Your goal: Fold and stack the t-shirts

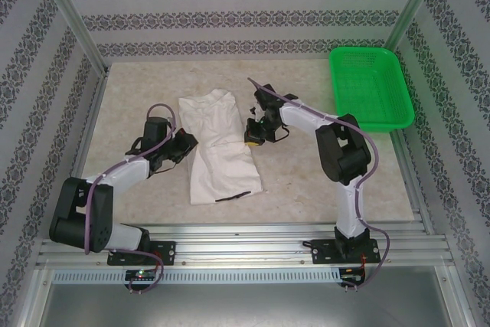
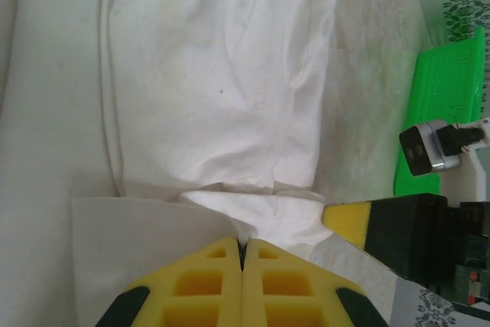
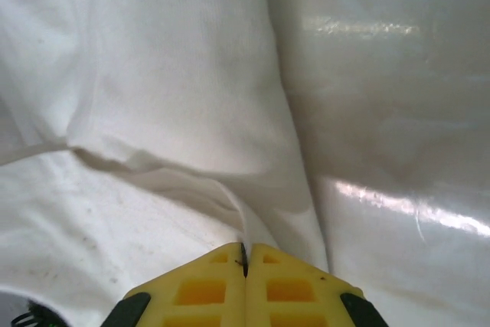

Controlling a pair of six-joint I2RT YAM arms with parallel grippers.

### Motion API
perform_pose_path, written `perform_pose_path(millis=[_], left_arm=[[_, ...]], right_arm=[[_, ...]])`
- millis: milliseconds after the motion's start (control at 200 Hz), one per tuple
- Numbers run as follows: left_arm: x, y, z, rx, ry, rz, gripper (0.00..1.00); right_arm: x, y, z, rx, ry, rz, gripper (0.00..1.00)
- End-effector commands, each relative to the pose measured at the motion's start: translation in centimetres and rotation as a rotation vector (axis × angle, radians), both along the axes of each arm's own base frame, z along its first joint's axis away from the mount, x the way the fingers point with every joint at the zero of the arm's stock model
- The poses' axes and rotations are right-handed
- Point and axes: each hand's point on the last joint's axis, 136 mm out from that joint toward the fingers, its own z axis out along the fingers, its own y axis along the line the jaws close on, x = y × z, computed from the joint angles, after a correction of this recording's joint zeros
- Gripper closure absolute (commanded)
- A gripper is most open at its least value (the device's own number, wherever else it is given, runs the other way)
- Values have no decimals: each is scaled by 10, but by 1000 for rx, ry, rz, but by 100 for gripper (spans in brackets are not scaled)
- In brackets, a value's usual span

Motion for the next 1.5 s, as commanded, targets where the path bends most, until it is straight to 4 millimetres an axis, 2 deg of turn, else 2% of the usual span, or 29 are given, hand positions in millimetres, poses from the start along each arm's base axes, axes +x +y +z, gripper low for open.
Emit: perform_pose_path(millis=[0, 250, 385, 585, 699, 869, 904, 954, 989, 1059, 1134, 1234, 1259, 1284, 1349, 1429, 1494], left_arm=[[4, -2, 8, -52, -69, 12, 100], [1, 17, -18, -43, -46, 37, 100], [-1, 24, -35, -30, -17, 36, 100], [7, 27, -50, -21, -1, 35, 100], [8, 35, -53, 10, 4, 61, 100], [13, 36, -49, 9, -11, 73, 100], [13, 39, -48, 16, -11, 86, 95], [13, 40, -45, 21, -13, 94, 78], [13, 41, -44, 32, -9, 94, 73], [12, 47, -40, 60, -1, 113, 56], [14, 53, -28, 88, -16, 144, 41], [17, 56, -2, 109, -44, 142, 35], [16, 55, 4, 113, -41, 140, 33], [14, 56, 8, 118, -33, 140, 27], [4, 55, 18, 125, -14, 131, 26], [-21, 48, 22, 148, 33, 102, 25], [-49, 40, 18, 159, 88, 76, 25]], right_arm=[[5, 2, 18, 52, -29, -9, 100], [4, -4, 14, 44, -31, -18, 100], [14, -7, 5, 41, -27, -22, 100], [30, -3, 9, 66, -55, -13, 100], [37, -2, 9, 77, -62, -5, 100], [37, 1, 2, 91, -40, 9, 100], [36, 0, -1, 85, -32, 8, 100], [36, -1, -4, 78, -27, 7, 96], [36, -3, -6, 71, -25, 3, 94], [39, -7, -7, 51, -28, -9, 82], [42, -16, -6, 28, -36, -29, 75], [47, -23, 2, 21, -57, -49, 61], [46, -26, 5, 13, -61, -51, 58], [45, -29, 7, 4, -62, -55, 55], [38, -34, 14, -7, -63, -53, 50], [20, -41, 19, -22, -41, -47, 50], [0, -47, 19, -26, -17, -46, 47]])
